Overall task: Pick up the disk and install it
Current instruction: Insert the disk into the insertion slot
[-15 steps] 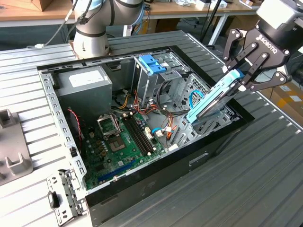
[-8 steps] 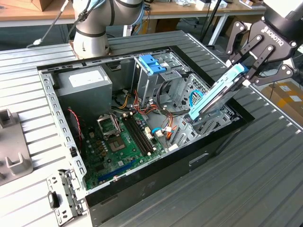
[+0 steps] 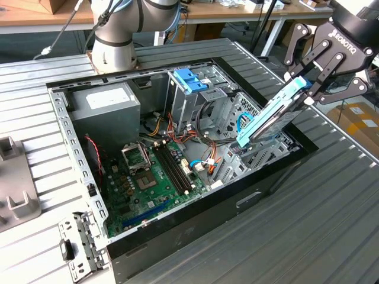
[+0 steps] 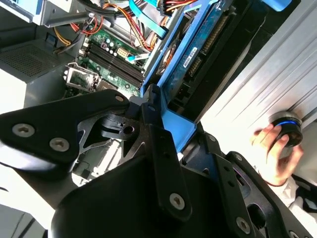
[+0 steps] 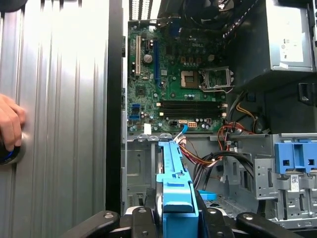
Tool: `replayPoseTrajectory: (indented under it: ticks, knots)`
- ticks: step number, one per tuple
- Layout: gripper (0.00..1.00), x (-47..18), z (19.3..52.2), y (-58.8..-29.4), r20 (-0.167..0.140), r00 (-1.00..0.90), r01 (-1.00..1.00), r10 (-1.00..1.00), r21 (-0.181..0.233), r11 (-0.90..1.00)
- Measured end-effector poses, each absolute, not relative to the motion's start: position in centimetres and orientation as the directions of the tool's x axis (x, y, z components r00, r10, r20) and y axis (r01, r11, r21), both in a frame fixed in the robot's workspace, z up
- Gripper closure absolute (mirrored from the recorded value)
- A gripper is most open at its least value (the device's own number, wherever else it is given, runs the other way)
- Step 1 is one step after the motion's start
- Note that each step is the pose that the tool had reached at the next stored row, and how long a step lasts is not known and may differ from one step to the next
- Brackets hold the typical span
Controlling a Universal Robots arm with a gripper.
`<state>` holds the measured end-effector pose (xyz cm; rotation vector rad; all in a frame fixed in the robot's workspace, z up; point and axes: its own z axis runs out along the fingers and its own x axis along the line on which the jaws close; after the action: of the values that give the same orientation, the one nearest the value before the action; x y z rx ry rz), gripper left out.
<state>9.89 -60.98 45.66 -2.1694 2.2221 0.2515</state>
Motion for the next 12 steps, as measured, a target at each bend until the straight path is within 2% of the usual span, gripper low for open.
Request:
replayPoseTrajectory:
  ticks: [5,7,12]
  knots:
    - [0.63,9.88,45.66,-60.98,-0.131,-0.031,-0.995,-0.991,0.095,0.018]
    - [0.63,9.88,45.64,-60.99,-0.131,-0.028,-0.997,-0.991,0.075,0.018]
    - [0.63,9.88,45.65,-60.98,-0.131,-0.028,-0.997,-0.991,0.074,0.018]
